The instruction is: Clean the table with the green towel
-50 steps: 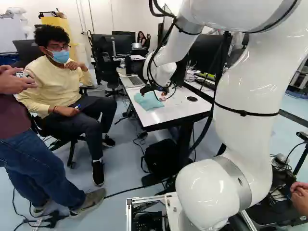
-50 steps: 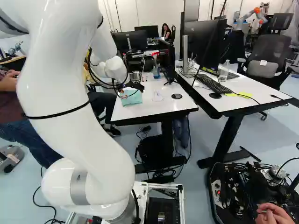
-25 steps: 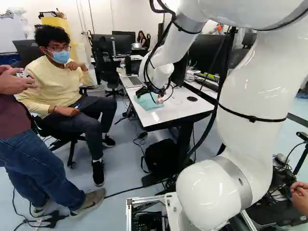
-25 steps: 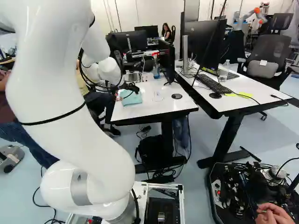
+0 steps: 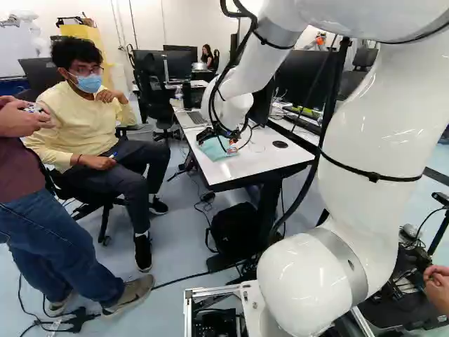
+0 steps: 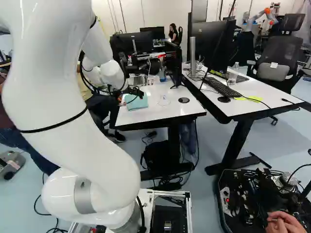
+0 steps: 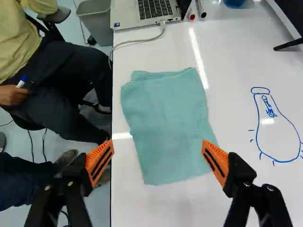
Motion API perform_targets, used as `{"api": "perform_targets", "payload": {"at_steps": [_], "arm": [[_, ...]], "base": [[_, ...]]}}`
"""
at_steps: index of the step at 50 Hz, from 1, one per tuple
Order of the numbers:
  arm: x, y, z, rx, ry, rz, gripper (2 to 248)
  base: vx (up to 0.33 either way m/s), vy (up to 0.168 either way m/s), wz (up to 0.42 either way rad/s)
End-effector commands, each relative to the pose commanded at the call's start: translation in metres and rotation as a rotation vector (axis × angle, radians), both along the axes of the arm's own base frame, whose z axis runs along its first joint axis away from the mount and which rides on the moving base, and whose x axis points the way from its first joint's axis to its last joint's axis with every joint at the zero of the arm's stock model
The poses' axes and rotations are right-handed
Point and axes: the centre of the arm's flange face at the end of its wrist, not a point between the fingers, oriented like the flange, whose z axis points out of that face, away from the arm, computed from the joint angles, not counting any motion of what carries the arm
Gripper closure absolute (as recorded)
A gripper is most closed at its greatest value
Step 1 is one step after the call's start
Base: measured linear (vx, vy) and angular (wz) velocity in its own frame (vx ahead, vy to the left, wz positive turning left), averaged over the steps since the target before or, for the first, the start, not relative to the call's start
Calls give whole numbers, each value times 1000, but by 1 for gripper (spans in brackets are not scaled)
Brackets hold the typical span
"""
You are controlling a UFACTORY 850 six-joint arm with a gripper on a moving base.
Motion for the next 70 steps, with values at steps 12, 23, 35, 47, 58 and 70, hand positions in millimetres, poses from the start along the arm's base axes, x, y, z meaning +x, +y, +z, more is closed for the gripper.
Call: {"api": "perform_targets", "payload": {"at_steps": [12,23,35,47,58,70], "arm": [[-20,-1,2,0,-37,12,3],[-32,-1,9,2,-142,32,3],[-34,-1,10,3,-163,35,3],[-35,-5,3,6,-50,4,3],[-32,-13,-3,14,67,-38,3],[-37,-17,-4,29,184,-67,3]], "base": [[0,0,0],[0,0,0],[0,0,0],[0,0,0],[0,0,0],[0,0,0]]}}
